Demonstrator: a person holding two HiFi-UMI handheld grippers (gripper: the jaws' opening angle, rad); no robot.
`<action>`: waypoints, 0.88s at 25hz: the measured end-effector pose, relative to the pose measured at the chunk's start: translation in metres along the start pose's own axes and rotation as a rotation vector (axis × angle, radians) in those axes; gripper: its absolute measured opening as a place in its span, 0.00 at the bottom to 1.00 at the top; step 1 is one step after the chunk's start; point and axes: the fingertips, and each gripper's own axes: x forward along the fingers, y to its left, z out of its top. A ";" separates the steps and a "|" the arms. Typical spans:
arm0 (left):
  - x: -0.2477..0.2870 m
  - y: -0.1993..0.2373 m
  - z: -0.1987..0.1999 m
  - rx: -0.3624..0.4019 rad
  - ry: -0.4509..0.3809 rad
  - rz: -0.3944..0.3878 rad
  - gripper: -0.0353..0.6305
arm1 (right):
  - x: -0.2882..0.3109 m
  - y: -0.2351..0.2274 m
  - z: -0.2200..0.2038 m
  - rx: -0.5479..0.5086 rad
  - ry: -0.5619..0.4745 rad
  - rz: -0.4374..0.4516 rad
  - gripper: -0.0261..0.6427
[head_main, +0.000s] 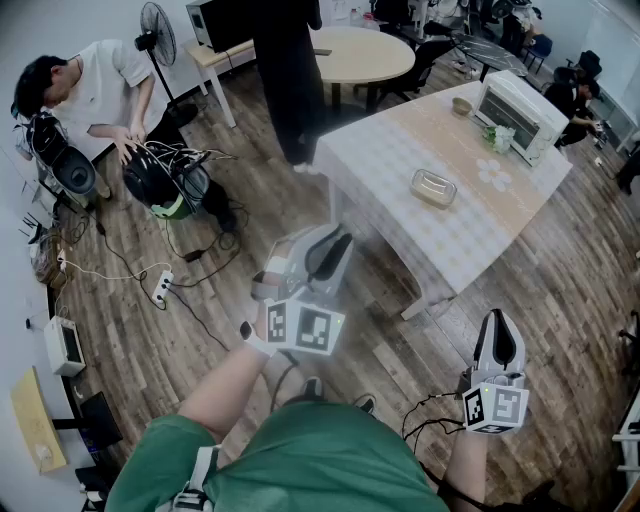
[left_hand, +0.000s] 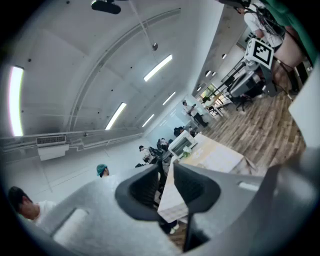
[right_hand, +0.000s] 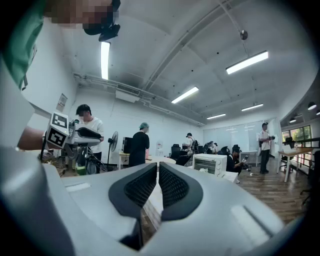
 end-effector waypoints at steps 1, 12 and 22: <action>-0.001 -0.002 0.001 -0.001 0.001 -0.001 0.19 | -0.002 0.000 0.000 0.004 0.005 -0.003 0.06; 0.006 -0.021 0.014 -0.115 -0.009 -0.003 0.22 | -0.007 -0.029 -0.009 0.083 0.020 0.003 0.12; -0.001 -0.058 0.020 -0.264 0.060 -0.002 0.34 | -0.016 -0.074 -0.027 0.144 0.041 0.029 0.29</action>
